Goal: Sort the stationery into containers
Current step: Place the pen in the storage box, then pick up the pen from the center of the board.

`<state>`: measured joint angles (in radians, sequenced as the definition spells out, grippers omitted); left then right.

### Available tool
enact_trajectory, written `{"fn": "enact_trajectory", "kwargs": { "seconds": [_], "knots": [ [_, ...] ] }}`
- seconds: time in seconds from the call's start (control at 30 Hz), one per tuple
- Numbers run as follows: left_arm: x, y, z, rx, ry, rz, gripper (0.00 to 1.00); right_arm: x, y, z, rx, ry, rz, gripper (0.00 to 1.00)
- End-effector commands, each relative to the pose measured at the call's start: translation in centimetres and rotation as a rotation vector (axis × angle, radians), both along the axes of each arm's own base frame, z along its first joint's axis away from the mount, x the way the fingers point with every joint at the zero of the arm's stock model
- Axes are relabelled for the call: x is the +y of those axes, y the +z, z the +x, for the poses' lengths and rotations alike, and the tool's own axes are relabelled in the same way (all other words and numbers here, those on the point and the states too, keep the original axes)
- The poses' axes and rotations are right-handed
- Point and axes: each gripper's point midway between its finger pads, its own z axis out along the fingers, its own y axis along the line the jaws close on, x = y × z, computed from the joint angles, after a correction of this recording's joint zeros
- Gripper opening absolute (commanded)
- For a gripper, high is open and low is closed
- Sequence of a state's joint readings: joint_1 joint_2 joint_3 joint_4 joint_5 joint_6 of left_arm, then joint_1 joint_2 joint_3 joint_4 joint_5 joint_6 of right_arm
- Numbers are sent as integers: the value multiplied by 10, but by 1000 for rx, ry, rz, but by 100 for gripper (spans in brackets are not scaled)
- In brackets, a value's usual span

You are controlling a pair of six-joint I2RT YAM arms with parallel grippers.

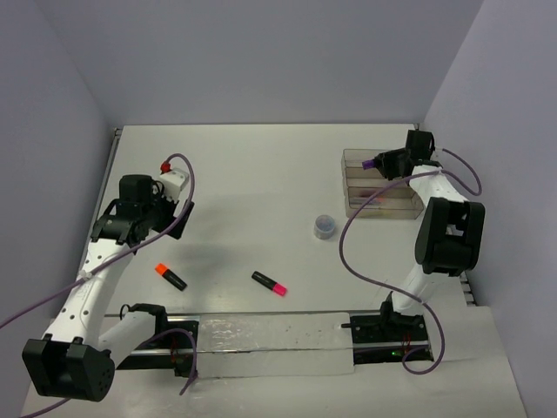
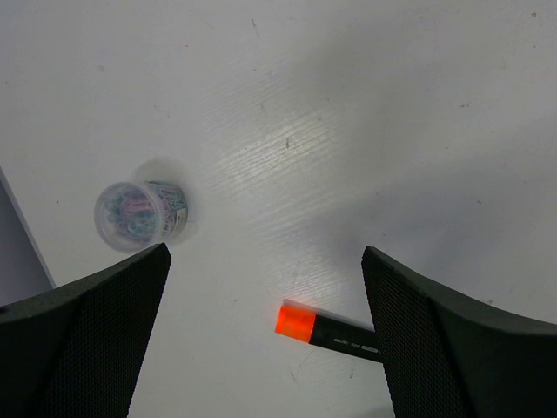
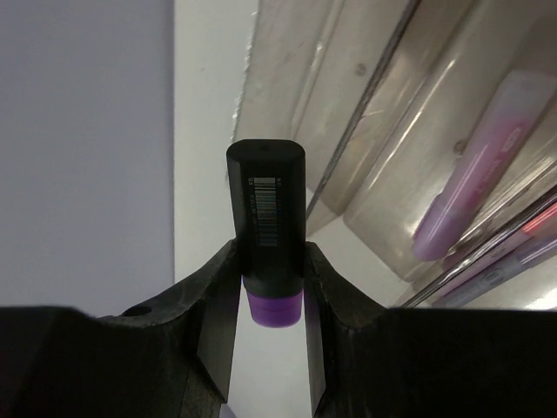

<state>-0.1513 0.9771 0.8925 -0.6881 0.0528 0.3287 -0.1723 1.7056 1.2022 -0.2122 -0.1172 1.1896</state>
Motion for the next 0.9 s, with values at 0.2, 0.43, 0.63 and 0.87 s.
{"fn": "enact_trajectory", "kwargs": {
  "seconds": [0.2, 0.43, 0.63, 0.87],
  "knots": [
    [-2, 11, 9, -20, -1, -10, 99, -14, -24, 3, 49, -2, 20, 38],
    [-15, 10, -2, 14, -88, -42, 99, -11, -16, 2, 28, 47, 9, 68],
    [-14, 5, -14, 53, -158, 3, 99, -5, 0, -4, -26, 108, -9, 70],
    [14, -34, -68, 164, -503, 314, 99, 28, 51, -27, -164, 319, -168, 71]
  ]
}}
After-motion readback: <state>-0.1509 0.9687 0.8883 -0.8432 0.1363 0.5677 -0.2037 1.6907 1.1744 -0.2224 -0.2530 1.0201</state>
